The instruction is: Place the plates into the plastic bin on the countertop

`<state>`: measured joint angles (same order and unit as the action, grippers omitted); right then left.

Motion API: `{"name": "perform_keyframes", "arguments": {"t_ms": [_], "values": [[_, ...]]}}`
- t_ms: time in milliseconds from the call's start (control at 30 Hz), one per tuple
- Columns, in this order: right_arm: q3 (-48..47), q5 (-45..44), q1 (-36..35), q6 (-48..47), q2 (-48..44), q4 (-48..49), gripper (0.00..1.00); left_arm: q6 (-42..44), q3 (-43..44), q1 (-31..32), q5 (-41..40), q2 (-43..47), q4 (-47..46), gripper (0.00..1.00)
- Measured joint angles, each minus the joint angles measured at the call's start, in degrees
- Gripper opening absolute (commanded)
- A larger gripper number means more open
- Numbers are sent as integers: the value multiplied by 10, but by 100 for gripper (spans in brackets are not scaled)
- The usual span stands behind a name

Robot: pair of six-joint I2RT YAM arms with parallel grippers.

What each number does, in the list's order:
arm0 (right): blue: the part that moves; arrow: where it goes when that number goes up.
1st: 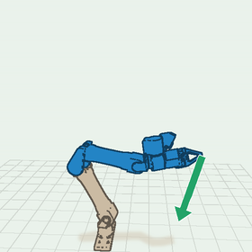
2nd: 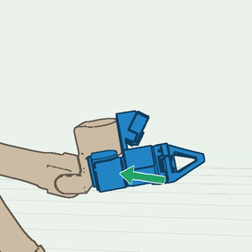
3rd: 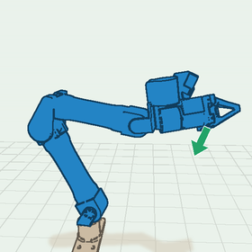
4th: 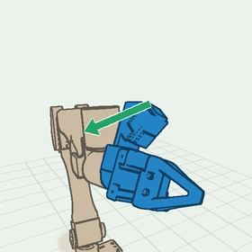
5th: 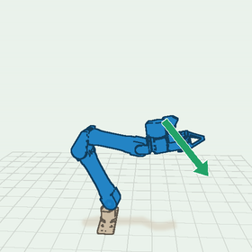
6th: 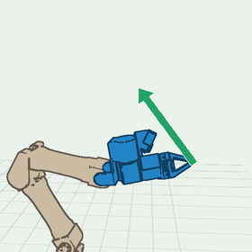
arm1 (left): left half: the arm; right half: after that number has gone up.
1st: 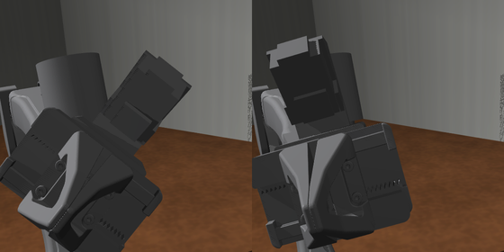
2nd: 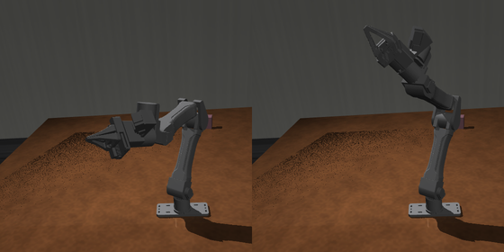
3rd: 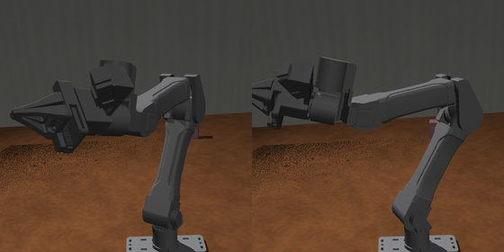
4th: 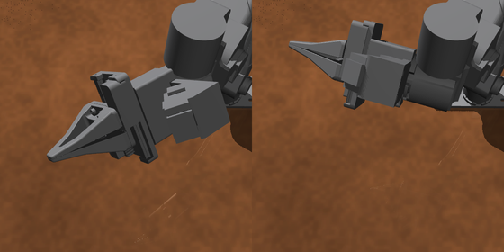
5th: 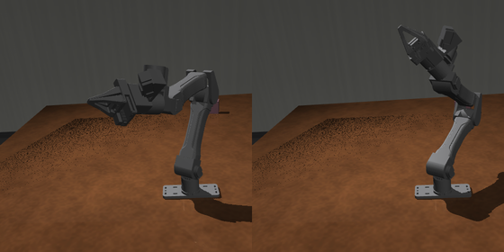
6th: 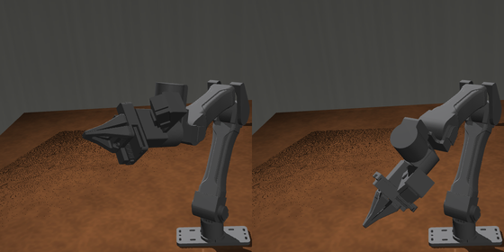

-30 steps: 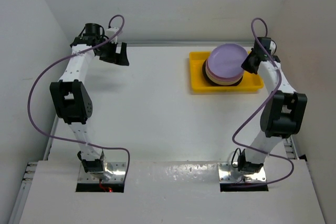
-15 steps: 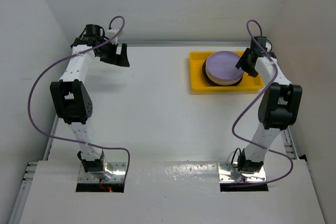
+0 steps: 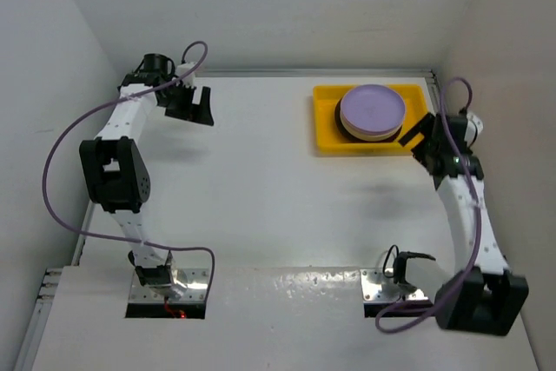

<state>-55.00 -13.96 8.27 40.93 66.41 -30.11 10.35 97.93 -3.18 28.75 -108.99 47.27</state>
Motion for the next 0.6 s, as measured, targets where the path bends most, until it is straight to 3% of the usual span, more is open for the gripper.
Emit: {"name": "perform_keyframes", "arguments": {"t_ms": [133,300,500,600], "values": [[137,14,-4,58,-128,-32,99,16,-76,2,-21,64,-1,100],[282,60,-11,104,-204,-81,99,73,-243,6,-66,203,-16,100],[308,102,-13,112,-218,-88,99,141,-473,7,-133,339,-23,100],[308,114,-13,102,-218,-87,99,158,-544,8,-155,382,-22,100]]}}
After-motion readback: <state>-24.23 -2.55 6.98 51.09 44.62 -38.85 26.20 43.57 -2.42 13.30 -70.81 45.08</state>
